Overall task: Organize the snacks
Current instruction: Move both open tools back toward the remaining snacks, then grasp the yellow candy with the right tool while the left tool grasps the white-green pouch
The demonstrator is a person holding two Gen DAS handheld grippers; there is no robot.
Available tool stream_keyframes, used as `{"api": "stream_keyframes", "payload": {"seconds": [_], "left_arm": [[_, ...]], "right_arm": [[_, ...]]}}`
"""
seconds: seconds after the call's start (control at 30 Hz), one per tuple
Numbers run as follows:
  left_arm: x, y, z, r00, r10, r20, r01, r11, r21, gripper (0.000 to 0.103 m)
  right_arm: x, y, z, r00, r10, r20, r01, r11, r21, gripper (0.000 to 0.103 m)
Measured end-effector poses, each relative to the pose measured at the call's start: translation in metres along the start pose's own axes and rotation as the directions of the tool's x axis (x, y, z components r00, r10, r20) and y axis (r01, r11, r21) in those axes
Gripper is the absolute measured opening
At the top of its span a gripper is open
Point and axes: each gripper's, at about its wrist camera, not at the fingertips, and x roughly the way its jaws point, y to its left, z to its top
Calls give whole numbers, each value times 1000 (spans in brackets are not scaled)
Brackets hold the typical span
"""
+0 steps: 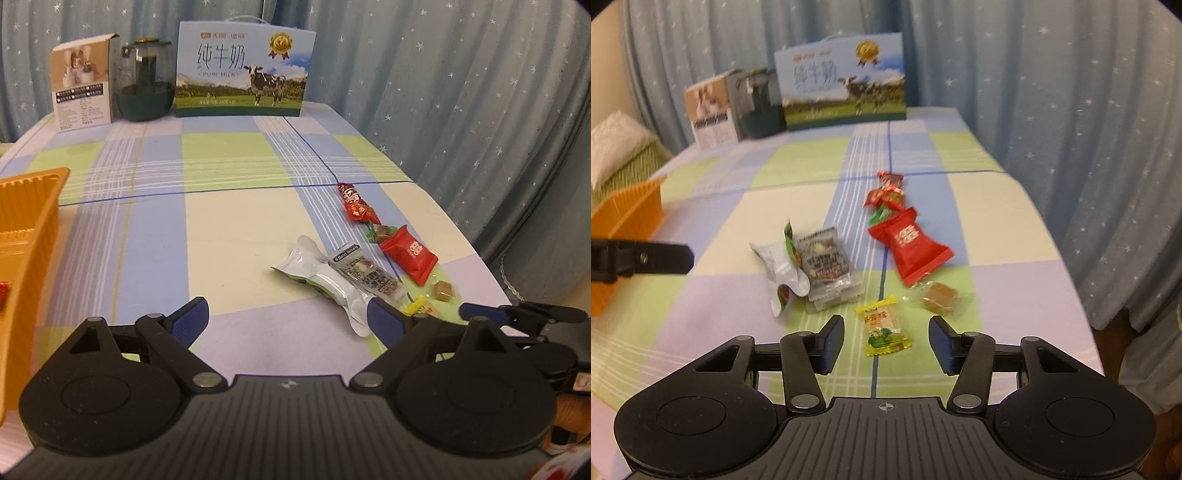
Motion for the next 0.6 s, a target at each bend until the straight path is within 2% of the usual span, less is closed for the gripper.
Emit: {"api": "stream_keyframes", "payload": {"seconds": [0.2, 0.27, 0.3, 0.43, 0.53, 0.6], "left_arm": [[17, 3, -1, 1000, -13, -14, 13, 1000, -25, 91], [21, 4, -2, 1000, -18, -17, 17, 999, -34, 90], [23, 4, -2, 1000, -20, -19, 20, 999, -36, 90], [32, 1, 0, 999, -32, -23, 31, 998, -52, 86], [42, -3, 4, 999, -45, -19, 43, 996, -73, 76], [49, -6, 7, 998, -55, -20, 53, 994, -96, 75]], "right_arm": [[19, 4, 0, 1000, -11, -15, 10, 999, -39, 41], [20, 5, 0, 1000, -30, -11, 29, 998, -51, 27], [20, 5, 0, 1000, -28, -13, 27, 999, -44, 24], [17, 5, 1, 1000, -12, -15, 12, 1000, -28, 22], [14, 4, 0, 1000, -20, -5, 20, 1000, -13, 22], [12, 3, -1, 1000, -25, 5, 25, 1000, 0, 22]]}}
